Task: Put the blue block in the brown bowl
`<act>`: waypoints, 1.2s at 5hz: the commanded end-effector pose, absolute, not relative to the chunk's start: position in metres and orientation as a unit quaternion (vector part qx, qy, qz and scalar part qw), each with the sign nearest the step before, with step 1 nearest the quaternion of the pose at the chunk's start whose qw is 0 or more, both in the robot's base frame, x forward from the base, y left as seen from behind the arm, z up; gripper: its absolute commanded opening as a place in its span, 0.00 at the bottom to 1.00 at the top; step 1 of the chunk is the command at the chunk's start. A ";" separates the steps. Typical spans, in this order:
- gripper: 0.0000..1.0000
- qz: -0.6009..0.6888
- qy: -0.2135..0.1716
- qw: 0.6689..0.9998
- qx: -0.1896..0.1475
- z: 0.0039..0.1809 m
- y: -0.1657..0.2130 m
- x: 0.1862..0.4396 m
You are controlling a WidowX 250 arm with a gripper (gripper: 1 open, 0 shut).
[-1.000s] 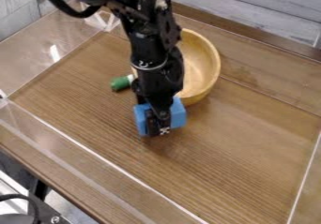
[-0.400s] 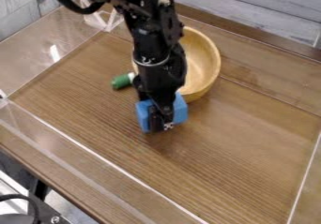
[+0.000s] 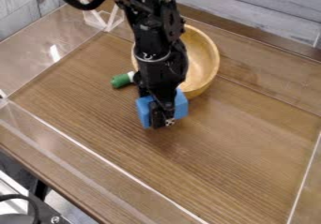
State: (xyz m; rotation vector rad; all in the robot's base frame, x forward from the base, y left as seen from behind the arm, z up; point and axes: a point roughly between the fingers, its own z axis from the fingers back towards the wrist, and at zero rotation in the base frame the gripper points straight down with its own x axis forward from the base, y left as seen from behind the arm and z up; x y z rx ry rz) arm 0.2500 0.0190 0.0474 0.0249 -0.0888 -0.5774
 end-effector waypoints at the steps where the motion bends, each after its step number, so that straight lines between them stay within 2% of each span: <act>1: 0.00 -0.276 -0.074 0.958 0.026 0.064 0.023 0.263; 6: 0.00 -0.254 -0.089 0.963 0.030 0.073 0.023 0.266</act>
